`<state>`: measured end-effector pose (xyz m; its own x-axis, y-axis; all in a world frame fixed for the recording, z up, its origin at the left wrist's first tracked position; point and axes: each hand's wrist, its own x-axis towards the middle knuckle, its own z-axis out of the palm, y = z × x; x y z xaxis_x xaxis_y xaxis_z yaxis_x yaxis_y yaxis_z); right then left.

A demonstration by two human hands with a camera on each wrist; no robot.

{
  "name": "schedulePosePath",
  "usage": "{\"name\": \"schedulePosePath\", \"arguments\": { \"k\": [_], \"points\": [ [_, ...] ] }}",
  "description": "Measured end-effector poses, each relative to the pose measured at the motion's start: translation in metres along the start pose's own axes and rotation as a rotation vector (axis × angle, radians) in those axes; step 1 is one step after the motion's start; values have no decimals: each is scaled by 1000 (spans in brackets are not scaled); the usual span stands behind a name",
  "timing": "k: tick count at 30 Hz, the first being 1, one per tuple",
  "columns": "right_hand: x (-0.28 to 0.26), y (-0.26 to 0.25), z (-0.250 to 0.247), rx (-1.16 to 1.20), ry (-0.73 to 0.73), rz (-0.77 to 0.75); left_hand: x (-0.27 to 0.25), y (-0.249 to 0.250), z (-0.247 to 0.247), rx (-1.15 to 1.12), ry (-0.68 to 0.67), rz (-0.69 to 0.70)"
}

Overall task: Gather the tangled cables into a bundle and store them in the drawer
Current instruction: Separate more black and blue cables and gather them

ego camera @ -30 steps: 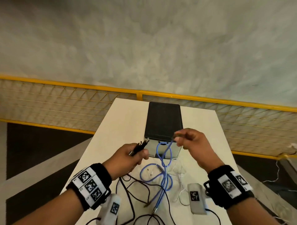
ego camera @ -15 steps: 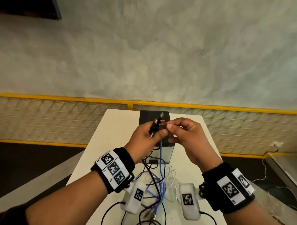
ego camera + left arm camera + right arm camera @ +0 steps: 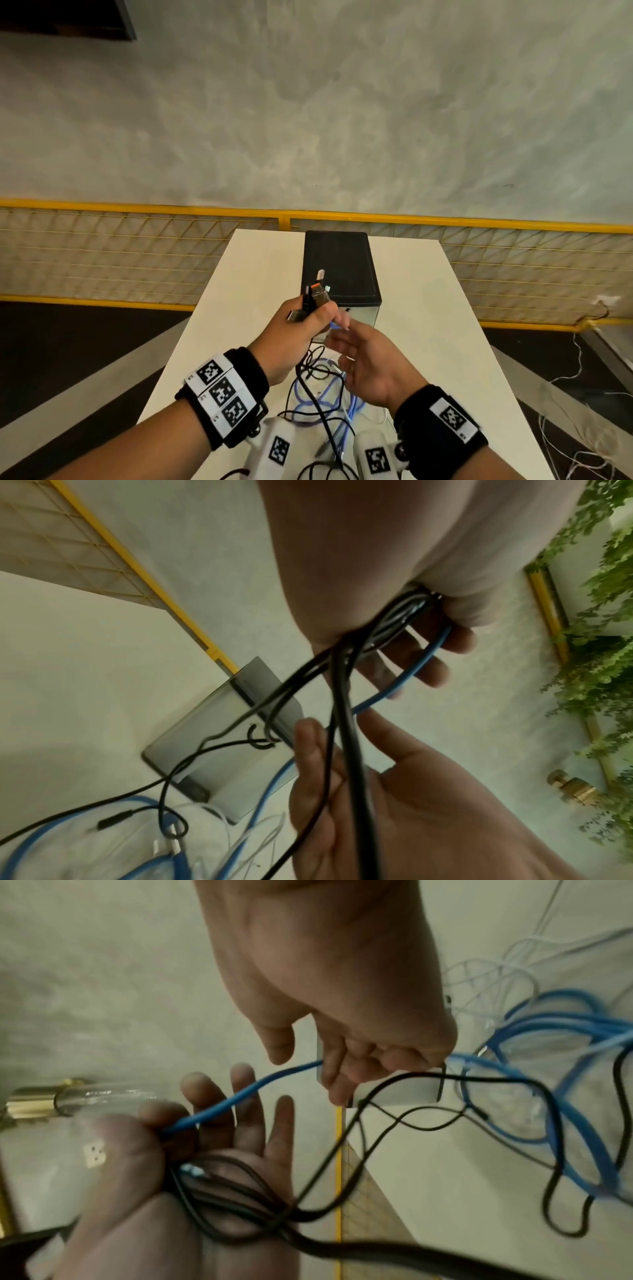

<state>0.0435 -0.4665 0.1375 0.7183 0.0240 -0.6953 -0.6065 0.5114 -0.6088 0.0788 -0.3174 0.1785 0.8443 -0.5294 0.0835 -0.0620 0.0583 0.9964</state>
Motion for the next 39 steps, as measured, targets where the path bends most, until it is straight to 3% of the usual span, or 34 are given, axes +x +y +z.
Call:
{"name": "schedulePosePath", "arguments": {
  "k": [4,10,14,18,20,24,28,33,36,39],
  "points": [
    [11,-12,-1,338,-65,-21,-22,-5,-6,-116,-25,-64],
    [33,-26,-20,544,12,-82,-49,11,-82,-379,180,-230],
    [41,-16,-13,602,62,-93,-66,30,-131,-218,311,-314],
    [47,-9,-15,592,154,-107,-66,37,-150,321,397,-257],
    [44,-8,-14,476,118,-121,-53,34,-123,446,326,-151],
    [32,-2,2,210,-57,-203,-8,-6,-39,619,18,-45],
    [21,3,11,284,-124,-182,24,-50,17,529,55,-149],
    [19,0,-6,301,-120,-184,19,-63,23,243,62,-235],
    [28,-11,-22,386,-96,-181,0,-67,12,303,-157,-280],
    [34,-27,-41,403,-87,-184,-30,-81,-15,445,-431,-429]
  ]
}}
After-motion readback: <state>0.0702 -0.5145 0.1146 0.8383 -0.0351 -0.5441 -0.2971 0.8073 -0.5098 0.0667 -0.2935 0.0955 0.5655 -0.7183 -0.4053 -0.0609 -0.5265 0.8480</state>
